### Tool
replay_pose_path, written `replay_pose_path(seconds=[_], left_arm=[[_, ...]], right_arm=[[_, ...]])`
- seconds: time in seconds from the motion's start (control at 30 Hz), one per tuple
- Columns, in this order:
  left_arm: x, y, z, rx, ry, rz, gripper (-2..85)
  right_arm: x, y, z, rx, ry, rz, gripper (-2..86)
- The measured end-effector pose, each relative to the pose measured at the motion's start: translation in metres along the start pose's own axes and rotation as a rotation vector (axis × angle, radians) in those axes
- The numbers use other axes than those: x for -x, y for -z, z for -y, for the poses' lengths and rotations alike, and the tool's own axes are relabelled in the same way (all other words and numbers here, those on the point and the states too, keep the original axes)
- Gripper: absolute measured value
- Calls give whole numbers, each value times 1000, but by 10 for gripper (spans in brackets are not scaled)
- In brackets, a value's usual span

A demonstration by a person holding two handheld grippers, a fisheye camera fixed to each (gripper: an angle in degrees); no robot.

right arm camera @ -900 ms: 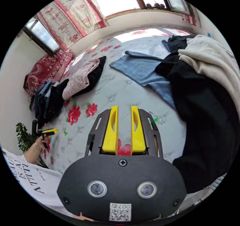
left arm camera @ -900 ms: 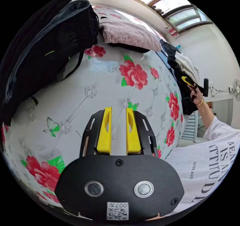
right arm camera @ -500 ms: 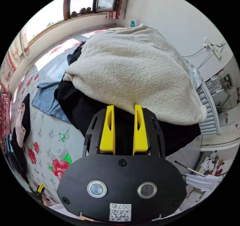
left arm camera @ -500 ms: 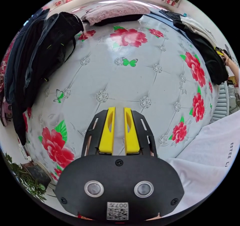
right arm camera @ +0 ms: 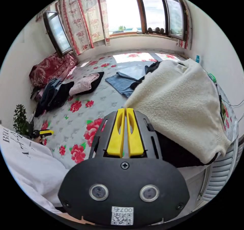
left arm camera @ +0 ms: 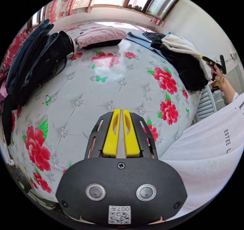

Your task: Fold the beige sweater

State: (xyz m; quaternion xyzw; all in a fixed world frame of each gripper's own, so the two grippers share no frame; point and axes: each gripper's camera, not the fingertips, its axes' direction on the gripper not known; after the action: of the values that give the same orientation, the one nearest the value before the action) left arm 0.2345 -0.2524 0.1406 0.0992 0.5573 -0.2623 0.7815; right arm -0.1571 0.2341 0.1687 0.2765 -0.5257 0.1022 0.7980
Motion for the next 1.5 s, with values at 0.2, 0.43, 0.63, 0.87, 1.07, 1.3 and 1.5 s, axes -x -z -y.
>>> replay_pose_path(seconds=[0.2,0.43,0.63,0.87,1.07,1.3,1.5], left_arm=[[-41,28,-13,-64,-127,-51,54],[-20,56,-58,-85,31,-16,48],[33,80,-132,-66,261,110,61],[-15,110,-141,-225,132,71,30],[-80,62,-86,-48,-152,-32,83],[-46,-24,-56,133,-250,271,-6],[59,7,9,116,66,442,-5]], right_arm=[[135,-36,-76,4,171,537,-1],[316,-110,-120,242,445,1013,13],[221,-114,-122,154,311,518,43],[79,-167,-198,371,-57,167,67],[83,-206,-243,500,-20,215,40],[186,-199,-228,444,342,715,33],[220,-199,-229,394,526,594,45]])
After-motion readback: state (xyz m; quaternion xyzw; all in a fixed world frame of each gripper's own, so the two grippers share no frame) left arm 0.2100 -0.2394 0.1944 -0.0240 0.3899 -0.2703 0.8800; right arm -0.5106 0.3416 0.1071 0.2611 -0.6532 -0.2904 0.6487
